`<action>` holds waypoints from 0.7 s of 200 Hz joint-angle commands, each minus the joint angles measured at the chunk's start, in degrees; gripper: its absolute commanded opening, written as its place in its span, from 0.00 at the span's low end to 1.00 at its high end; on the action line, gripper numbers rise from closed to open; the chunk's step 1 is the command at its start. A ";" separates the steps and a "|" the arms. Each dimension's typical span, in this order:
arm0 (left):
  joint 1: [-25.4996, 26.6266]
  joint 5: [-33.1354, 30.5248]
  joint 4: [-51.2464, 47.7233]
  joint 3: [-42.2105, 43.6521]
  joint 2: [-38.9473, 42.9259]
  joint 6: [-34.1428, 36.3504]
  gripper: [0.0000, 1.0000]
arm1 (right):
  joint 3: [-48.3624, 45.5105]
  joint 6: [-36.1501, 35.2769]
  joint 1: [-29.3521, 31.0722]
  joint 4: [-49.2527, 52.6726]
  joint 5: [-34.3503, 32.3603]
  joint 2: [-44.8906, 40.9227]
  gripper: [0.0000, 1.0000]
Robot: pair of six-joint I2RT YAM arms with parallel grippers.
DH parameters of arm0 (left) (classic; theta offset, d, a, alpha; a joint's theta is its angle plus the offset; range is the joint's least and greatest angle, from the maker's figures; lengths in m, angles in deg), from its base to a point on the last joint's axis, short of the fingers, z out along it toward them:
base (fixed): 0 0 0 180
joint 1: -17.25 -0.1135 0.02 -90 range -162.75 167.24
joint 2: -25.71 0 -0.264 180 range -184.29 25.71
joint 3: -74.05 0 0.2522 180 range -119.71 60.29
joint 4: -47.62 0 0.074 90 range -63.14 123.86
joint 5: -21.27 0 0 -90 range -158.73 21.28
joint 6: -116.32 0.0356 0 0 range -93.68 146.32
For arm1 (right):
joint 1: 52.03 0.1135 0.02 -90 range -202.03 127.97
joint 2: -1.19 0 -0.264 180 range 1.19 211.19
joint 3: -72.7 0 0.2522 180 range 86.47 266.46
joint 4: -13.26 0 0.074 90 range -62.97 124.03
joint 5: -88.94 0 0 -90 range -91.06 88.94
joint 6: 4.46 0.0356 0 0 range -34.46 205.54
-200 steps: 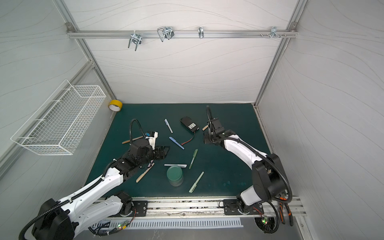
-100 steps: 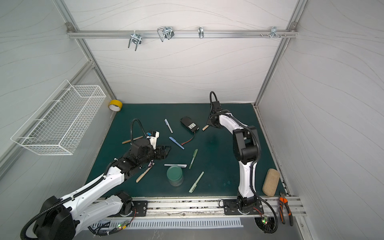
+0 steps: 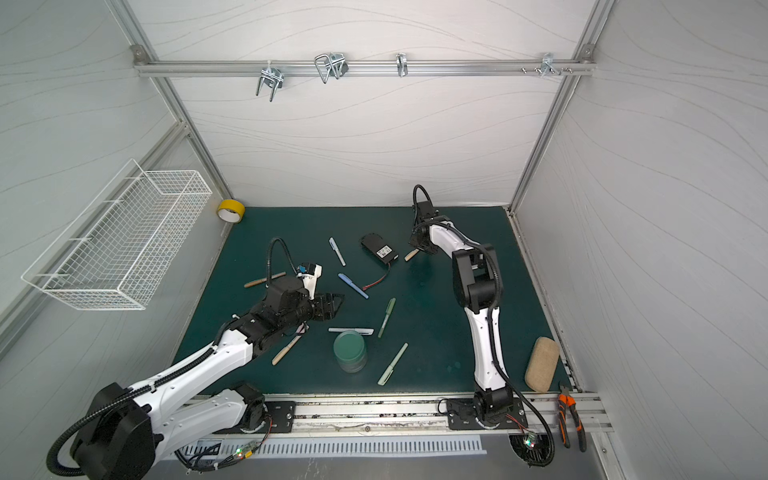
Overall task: Open the pen caps
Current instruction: 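Reach the right gripper to the cream pen near the black box and grasp it, then lift the cream pen with the right gripper and carry it toward the left gripper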
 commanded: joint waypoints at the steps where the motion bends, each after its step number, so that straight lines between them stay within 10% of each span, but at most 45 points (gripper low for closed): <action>1: 0.30 0.36 1.42 -2.46 0.34 0.63 0.75 | 2.08 2.14 -0.20 1.60 -1.00 2.02 0.44; 140: 0.30 -0.36 0.67 -2.99 0.01 0.83 0.74 | 3.38 -1.25 0.50 3.71 -5.58 5.16 0.25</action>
